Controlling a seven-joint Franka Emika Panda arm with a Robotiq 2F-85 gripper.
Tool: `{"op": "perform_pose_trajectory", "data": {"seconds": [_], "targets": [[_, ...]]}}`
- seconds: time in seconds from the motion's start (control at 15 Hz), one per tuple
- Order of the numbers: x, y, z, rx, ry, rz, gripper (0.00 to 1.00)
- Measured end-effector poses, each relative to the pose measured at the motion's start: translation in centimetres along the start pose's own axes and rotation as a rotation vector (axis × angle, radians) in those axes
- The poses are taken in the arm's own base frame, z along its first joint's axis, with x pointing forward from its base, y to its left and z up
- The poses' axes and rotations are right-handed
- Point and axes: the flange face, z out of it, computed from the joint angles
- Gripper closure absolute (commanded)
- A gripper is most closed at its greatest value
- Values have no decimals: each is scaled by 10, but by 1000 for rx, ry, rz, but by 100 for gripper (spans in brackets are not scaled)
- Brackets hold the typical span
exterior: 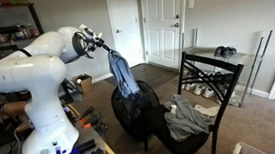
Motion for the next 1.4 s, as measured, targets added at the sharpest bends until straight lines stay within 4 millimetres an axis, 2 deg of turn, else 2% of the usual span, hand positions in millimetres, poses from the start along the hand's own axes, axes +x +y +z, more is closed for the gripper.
{"op": "perform_pose_trajectory", "data": {"seconds": [0.27, 0.47, 0.67, 1.07, 1.4], "targets": [[6, 8, 19, -30, 2, 81, 96], [4, 17, 34, -104, -3, 175, 96], [-12, 30, 48, -215, -51, 252, 96], [-49, 36, 77, -288, -142, 388, 96], [-62, 45, 84, -389, -133, 585, 96]]}}
